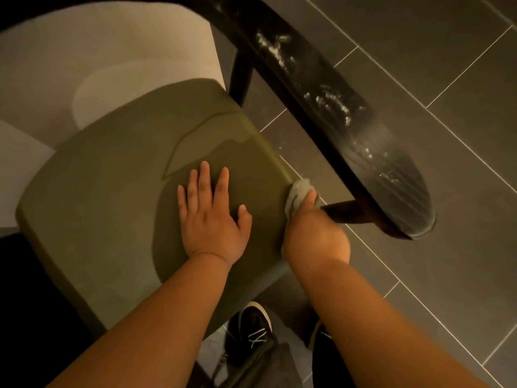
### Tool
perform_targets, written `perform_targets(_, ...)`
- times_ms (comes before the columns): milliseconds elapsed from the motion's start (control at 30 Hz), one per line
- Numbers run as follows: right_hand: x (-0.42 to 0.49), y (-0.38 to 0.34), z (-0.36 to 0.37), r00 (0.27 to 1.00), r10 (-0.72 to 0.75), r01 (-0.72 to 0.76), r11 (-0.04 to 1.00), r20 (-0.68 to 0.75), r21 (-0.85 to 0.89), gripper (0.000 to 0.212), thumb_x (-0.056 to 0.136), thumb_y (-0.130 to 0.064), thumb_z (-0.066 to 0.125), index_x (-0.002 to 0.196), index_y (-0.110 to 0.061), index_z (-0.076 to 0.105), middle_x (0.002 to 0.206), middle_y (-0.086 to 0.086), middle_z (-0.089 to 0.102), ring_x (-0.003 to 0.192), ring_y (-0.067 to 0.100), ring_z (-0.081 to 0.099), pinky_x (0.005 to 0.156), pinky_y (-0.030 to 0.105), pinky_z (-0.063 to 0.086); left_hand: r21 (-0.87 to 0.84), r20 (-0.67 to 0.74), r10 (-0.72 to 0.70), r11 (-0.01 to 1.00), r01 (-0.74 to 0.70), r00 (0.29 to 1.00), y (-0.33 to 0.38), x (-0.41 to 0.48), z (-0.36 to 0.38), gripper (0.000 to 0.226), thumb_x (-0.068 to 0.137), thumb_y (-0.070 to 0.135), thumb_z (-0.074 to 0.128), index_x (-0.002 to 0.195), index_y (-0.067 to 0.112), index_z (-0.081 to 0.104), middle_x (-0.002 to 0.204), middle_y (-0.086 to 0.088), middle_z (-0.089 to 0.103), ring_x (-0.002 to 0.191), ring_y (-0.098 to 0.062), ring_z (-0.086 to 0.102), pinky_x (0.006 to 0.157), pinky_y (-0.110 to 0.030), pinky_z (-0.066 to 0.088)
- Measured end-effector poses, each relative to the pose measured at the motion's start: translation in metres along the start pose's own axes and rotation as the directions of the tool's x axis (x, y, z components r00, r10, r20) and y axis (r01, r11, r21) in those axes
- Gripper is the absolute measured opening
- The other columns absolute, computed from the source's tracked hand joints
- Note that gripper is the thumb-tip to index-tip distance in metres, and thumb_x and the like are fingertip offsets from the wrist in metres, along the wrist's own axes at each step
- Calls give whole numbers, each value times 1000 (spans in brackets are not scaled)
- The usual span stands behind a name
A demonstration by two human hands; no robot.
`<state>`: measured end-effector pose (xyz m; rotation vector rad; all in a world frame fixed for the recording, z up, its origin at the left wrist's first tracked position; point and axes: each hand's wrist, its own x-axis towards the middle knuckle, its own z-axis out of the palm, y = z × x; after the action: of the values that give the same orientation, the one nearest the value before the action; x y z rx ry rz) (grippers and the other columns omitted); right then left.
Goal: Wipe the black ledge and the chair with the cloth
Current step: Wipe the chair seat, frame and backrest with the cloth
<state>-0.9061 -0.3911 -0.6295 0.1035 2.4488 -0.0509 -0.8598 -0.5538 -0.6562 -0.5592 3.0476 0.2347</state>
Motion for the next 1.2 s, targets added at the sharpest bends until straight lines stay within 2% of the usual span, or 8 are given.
perform_targets(167,-29,24,11,990,9,19,981,-140,193,72,99,-24,51,158,-26,11,110,12,64,86,37,68,67,41,54,-18,-14,13,1000,-13,1000,-1,-1,-1,77,91,47,45,163,23,31,173,-12,17,160,-32,12,129,-55,9)
perform_targets(333,-50,51,25,998,-44,56,966,-53,251,73,103,-28,44,162,-31,1,129,13,60,101,38,65,78,43,52,14,61,53,998,-54,997,0,-6,-5,74,93,45,41,162,19,33,172,-17,17,159,-36,14,129,-57,10)
perform_targets(500,-25,32,-5,984,-61,88,984,-168,157,58,104,-29,38,159,-25,21,114,11,68,80,27,59,70,37,50,-64,103,119,992,-113,988,-14,-58,-6,72,93,40,42,161,19,36,173,-10,18,160,-31,15,130,-51,11)
perform_targets(600,-39,25,7,991,-101,110,988,-87,108,74,105,-29,39,162,-23,-9,135,16,59,95,33,68,79,43,57,-84,114,150,986,-141,982,-34,-100,-3,70,94,39,46,161,19,38,174,-7,19,160,-30,16,130,-49,13)
perform_targets(733,-87,16,32,950,-313,310,945,18,105,68,108,-37,37,164,-20,2,147,10,53,117,26,63,89,35,51,-68,143,175,984,-166,974,-53,-131,-3,70,94,41,47,161,21,37,172,-6,23,159,-30,21,129,-49,14)
perform_targets(800,-101,8,36,888,-456,444,884,59,146,63,108,-35,42,163,-16,19,153,9,50,127,26,59,96,31,46,-96,169,138,988,-123,976,-57,-141,-8,69,94,41,46,159,22,40,172,-5,26,158,-29,24,128,-48,15)
perform_targets(933,-125,-12,27,739,-666,639,740,98,213,40,102,-39,47,135,-21,61,121,9,71,108,32,66,86,39,53,-176,308,-78,975,137,948,-62,-163,-45,68,96,45,36,159,19,40,170,-3,31,156,-26,27,127,-47,22)
perform_targets(1200,-183,-67,-36,612,-773,762,633,169,137,33,106,-42,42,127,-23,57,110,10,70,102,33,64,82,38,49,-171,328,-327,902,396,886,-68,-243,-154,64,98,45,41,157,21,42,144,-8,60,135,-28,52,113,-42,40)
